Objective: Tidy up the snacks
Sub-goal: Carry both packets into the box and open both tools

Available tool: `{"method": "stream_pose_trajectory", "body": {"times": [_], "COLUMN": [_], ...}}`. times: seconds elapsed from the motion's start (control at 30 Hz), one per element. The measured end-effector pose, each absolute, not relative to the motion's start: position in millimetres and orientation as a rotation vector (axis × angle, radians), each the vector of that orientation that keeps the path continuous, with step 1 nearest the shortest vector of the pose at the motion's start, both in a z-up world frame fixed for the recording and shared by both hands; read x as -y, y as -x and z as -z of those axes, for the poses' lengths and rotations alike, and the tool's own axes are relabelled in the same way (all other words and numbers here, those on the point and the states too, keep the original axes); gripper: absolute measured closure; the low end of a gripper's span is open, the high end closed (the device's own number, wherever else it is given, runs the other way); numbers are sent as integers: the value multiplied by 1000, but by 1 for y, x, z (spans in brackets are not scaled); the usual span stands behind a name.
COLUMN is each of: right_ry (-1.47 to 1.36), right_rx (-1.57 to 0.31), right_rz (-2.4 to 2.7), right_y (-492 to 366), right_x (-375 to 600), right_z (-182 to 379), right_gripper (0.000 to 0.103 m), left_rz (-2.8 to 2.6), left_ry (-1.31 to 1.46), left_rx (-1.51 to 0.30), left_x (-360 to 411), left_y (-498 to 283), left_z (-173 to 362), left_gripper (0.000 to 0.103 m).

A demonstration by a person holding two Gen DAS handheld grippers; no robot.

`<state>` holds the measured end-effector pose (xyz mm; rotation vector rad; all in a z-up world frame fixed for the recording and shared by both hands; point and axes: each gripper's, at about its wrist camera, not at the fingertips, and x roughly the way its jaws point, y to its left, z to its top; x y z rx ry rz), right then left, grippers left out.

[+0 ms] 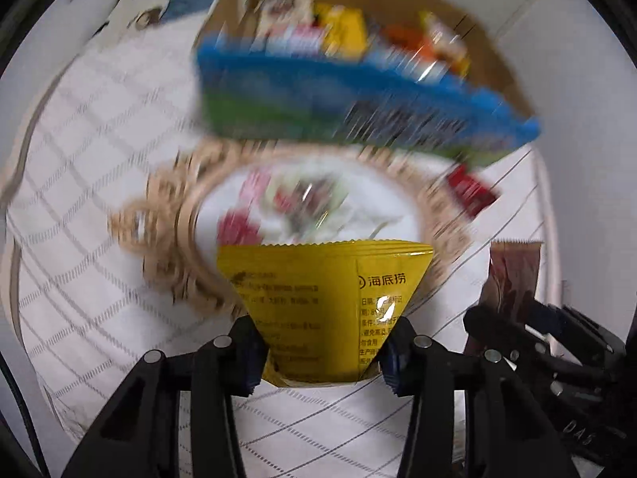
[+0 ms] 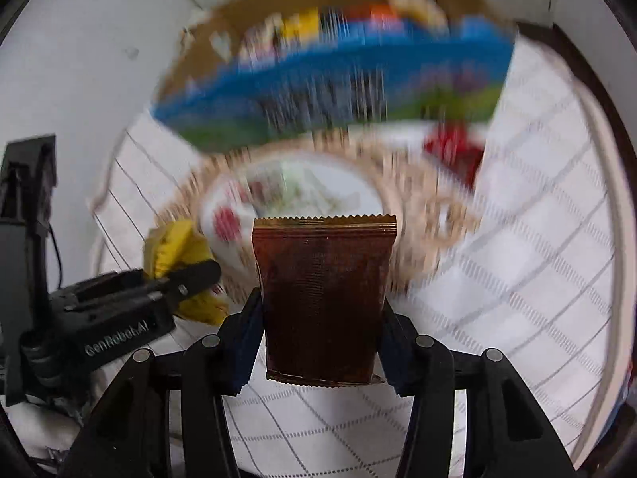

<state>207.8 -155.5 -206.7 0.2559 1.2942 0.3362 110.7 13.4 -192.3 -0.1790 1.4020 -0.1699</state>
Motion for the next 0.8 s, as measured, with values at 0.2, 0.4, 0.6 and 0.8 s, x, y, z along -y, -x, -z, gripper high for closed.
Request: {"method": "stream_pose_trajectory", "body": {"times": [0.2, 0.4, 0.6, 0.8], "right_ry": [-260, -210, -134, -96], "right_rx": [-1171, -1150, -1221, -1306], "right_rz": [-338, -312, -294, -289], "right_y": [-284, -366, -449, -500], "right_x": [164, 171, 160, 146], "right_z": [141, 129, 153, 194], "right_gripper": [49, 49, 49, 49], "left_rz": [170, 124, 68, 39], "left_ry": [176, 106, 34, 38], "left_rx": [-1304, -1315, -1383, -1469], "left_x": [-8, -18, -26, -38], "left_y": [-179, -264, -339, -385], "left_z": [145, 135, 160, 193], "left_gripper": [60, 60, 60, 60]}}
